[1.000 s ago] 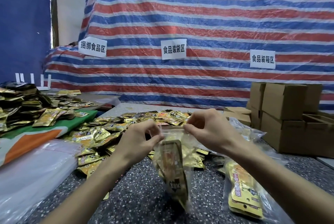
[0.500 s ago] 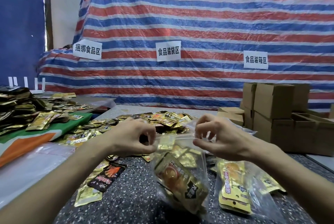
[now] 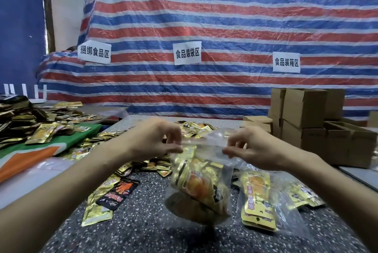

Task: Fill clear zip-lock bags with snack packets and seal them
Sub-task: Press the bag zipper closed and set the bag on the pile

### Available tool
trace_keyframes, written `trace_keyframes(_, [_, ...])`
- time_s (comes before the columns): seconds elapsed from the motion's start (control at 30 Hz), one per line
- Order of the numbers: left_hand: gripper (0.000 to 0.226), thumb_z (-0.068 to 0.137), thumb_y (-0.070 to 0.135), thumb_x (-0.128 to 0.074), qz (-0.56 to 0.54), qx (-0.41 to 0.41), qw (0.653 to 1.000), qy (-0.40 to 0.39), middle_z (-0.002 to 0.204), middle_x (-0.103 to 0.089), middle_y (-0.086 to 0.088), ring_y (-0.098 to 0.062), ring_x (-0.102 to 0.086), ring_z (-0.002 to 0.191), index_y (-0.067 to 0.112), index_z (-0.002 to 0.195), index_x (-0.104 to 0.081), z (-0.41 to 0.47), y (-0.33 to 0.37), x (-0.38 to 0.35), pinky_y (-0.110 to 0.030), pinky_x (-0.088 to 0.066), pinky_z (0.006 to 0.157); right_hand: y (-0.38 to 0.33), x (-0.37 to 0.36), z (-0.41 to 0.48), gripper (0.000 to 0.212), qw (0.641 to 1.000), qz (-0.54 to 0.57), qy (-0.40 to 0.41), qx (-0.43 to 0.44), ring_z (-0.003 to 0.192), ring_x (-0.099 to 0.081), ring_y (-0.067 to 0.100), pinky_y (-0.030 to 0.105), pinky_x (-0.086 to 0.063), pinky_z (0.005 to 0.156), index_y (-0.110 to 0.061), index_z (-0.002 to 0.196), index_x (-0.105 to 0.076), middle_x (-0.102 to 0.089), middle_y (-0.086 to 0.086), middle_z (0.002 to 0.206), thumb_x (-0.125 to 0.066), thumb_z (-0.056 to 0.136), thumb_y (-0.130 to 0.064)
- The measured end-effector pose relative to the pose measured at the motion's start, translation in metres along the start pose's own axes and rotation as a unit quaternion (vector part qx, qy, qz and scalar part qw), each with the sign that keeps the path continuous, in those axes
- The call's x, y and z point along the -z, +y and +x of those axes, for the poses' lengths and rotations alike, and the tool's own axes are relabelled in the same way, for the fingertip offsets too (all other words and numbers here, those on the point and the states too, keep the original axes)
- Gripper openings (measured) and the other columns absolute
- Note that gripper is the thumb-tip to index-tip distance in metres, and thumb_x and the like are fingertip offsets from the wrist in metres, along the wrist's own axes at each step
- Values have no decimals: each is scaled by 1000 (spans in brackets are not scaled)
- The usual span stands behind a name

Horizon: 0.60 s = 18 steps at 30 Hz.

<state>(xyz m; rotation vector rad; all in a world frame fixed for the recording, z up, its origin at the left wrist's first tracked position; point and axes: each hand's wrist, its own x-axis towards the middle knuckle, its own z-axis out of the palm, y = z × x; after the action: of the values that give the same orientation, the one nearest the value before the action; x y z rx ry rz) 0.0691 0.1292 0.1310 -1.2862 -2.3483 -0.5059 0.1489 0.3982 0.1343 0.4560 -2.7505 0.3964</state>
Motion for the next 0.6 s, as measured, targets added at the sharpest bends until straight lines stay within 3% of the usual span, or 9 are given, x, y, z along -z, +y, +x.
trace_keyframes(0.13, [6, 81, 14, -78, -48, -2, 994, 96, 81, -69, 7, -6, -64, 76, 14, 83, -72, -4, -2, -10, -25, -55, 69, 1, 1, 4, 25, 998, 29, 52, 1, 73, -64, 10, 35, -57, 68, -20, 79, -72, -68, -6, 77, -64, 92, -39])
trace_keyframes(0.23, [7, 82, 18, -78, -42, 18, 998, 30, 77, -67, 8, -4, -62, 72, 17, 79, -71, -5, -1, -14, -27, -55, 65, -2, -1, 5, 24, 999, 23, 39, 9, 69, -63, 9, 30, -54, 63, -20, 75, -74, -68, -5, 75, -68, 89, -39])
trace_keyframes(0.33, [15, 76, 26, -82, -78, 50, 993, 73, 79, -67, 4, -11, -61, 73, 15, 78, -72, -8, -6, -14, -27, -54, 65, 3, -8, 6, 23, 996, 44, 72, 1, 71, -60, 11, 32, -53, 66, -17, 78, -75, -66, -5, 77, -69, 89, -36])
trace_keyframes(0.47, [16, 74, 35, -81, -99, 97, 990, -8, 94, -60, 9, -6, -59, 83, 23, 77, -71, -15, -11, -12, -20, -52, 70, 12, -10, 6, 10, 997, 62, 29, -21, 80, -61, 1, 22, -47, 69, -26, 88, -76, -68, -14, 85, -69, 92, -30])
trace_keyframes(0.6, [10, 78, 32, -80, -113, 120, 983, -77, 100, -65, 9, -7, -61, 92, 29, 77, -71, -18, -14, -11, -28, -54, 81, 15, -13, 7, 13, 997, 71, -6, -27, 87, -64, 2, 24, -55, 77, -31, 94, -76, -66, -17, 92, -68, 93, -22])
